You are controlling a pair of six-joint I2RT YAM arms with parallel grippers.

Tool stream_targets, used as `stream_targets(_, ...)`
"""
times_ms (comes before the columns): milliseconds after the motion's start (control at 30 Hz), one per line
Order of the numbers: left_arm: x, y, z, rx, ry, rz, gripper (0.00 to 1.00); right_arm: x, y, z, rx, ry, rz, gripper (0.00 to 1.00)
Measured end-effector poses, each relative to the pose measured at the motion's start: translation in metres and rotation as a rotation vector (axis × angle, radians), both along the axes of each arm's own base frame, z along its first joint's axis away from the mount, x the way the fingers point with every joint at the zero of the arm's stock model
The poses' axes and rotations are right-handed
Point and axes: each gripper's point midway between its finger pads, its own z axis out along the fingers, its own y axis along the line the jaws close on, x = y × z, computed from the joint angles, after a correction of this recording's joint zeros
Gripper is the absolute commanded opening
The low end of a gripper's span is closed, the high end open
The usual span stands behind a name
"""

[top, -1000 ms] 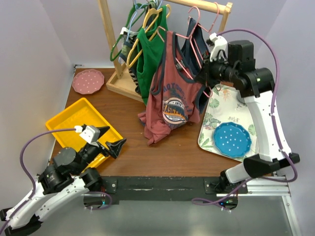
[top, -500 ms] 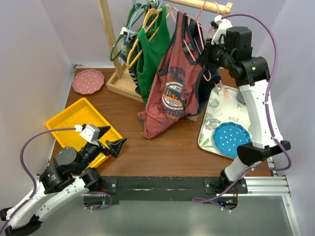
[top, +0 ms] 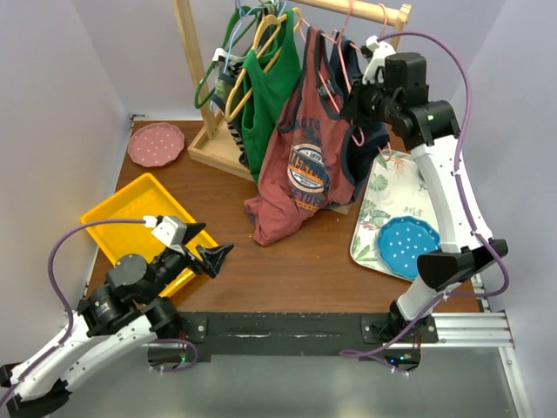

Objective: Place the tank top on the hanger

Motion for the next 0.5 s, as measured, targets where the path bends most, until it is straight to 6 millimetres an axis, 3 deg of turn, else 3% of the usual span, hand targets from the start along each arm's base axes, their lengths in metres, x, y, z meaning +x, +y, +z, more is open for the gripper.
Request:
stream_targets(33, 0.0, -0.002, 0.0, -0.004, 0.003, -0.006, 1.0, -0.002, 0.0, -0.004, -0.008, 0.007, 0.004, 0.32)
stream_targets(67, 0.0, -0.003, 0.001, -0.007, 0.005, -0.008, 1.0, -0.003, -0.001, -0.007, -0.016, 0.008, 0.009, 0.49)
stream_targets(133, 0.0, -0.005, 0.001, -0.008, 0.007, -0.013, 1.0, -0.01, -0.002, -0.004, -0.032, -0.007, 0.044, 0.64)
stream_targets(167, 0.001, -0.006, 0.001, -0.008, 0.007, -0.015, 1.0, -0.015, -0.003, 0.0, -0.033, -0.021, 0.053, 0.79)
stream_targets(267, 0.002, -0.009, 0.002, 0.001, 0.017, -0.018, 1.0, -0.039, -0.006, 0.03, -0.062, -0.125, 0.126, 0.99)
stream_targets(367, 0.003, -0.01, 0.017, -0.012, 0.027, -0.017, 1.0, -0.072, -0.019, 0.07, -0.118, -0.276, 0.172, 0.99)
stream_targets(500, 0.0, -0.006, 0.063, -0.075, -0.013, -0.013, 1.0, -0.121, -0.045, 0.119, -0.172, -0.467, 0.155, 0.99)
